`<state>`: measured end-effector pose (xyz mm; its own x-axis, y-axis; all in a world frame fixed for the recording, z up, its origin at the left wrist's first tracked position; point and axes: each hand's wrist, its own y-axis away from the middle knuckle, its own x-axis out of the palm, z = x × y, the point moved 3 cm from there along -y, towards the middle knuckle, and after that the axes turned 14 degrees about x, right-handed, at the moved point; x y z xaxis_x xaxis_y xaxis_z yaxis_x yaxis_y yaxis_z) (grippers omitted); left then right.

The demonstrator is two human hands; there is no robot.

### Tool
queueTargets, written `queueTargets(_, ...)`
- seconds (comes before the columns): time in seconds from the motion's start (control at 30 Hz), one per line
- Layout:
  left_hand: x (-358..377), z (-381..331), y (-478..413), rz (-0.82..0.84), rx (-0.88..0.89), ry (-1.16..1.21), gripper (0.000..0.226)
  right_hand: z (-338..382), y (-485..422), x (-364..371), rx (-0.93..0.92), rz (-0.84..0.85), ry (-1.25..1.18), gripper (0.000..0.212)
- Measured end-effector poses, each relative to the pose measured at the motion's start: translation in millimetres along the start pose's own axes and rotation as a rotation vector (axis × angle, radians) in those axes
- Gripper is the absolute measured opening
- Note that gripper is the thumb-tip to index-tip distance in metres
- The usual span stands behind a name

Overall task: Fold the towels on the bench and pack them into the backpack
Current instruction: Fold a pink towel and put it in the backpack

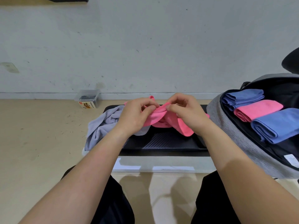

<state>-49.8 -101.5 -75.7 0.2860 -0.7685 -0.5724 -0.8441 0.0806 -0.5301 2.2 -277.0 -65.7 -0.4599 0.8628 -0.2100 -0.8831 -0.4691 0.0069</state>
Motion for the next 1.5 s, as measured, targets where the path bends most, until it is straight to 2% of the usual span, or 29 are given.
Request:
queueTargets(0.1, 1.1, 0.0, -1.8, 0.024, 0.000, -0.097, 0.019, 16.5, -2.0, -7.6, -0.038, -0.047, 0.017, 0.017)
queueTargets(0.17, 3.0, -3.9, -4.3, 0.020, 0.009, -0.116, 0.012, 23.4, -4.3, -16.3, -0.053, -0.066, 0.023, 0.018)
queueTargets(0.23, 5.9, -8.6, -7.0, 0.029, 0.011, -0.126, 0.005, 27.6, -6.2, -24.3, -0.049, -0.050, 0.042, 0.018)
queueTargets(0.3, 8.5, -12.0, -9.7, 0.031, 0.023, -0.165, 0.007, 30.8, -8.0, -29.8, -0.030, -0.015, 0.070, 0.015)
queueTargets(0.57, -2.4, -39.8, -20.3, -0.172, 0.204, -0.303, 0.012, 56.6, -22.4, -49.1, -0.035, -0.093, 0.127, 0.020)
queueTargets(0.83, -0.8, -16.4, -18.7, -0.096, -0.064, 0.025, 0.010, 79.4, -32.2, -40.6, -0.087, -0.109, 0.232, 0.021)
queueTargets(0.97, -14.4, -7.6, -13.9, -0.099, -0.096, 0.037, 0.009, 85.0, -29.0, -42.5, -0.108, -0.110, 0.296, 0.020)
queueTargets(1.03, -24.3, -8.8, -12.3, -0.168, -0.104, -0.005, 0.010, 87.7, -25.6, -42.1, -0.132, -0.096, 0.355, 0.019)
queueTargets(1.17, -46.7, -23.4, -10.1, -0.446, -0.080, -0.139, 0.011, 92.5, -23.0, -42.2, -0.168, -0.122, 0.418, 0.019)
queueTargets(1.23, -43.8, -28.0, -10.2, -0.395, -0.056, -0.108, 0.008, 96.8, -23.8, -43.9, -0.187, -0.188, 0.417, 0.021)
queueTargets(1.37, -23.0, -19.7, -11.7, -0.160, -0.101, -0.077, 0.002, 101.9, -26.1, -43.2, -0.206, -0.268, 0.417, 0.016)
queueTargets(1.5, -13.1, -10.6, -12.6, -0.021, -0.109, -0.092, 0.013, 107.2, -26.9, -47.1, -0.220, -0.323, 0.386, 0.013)
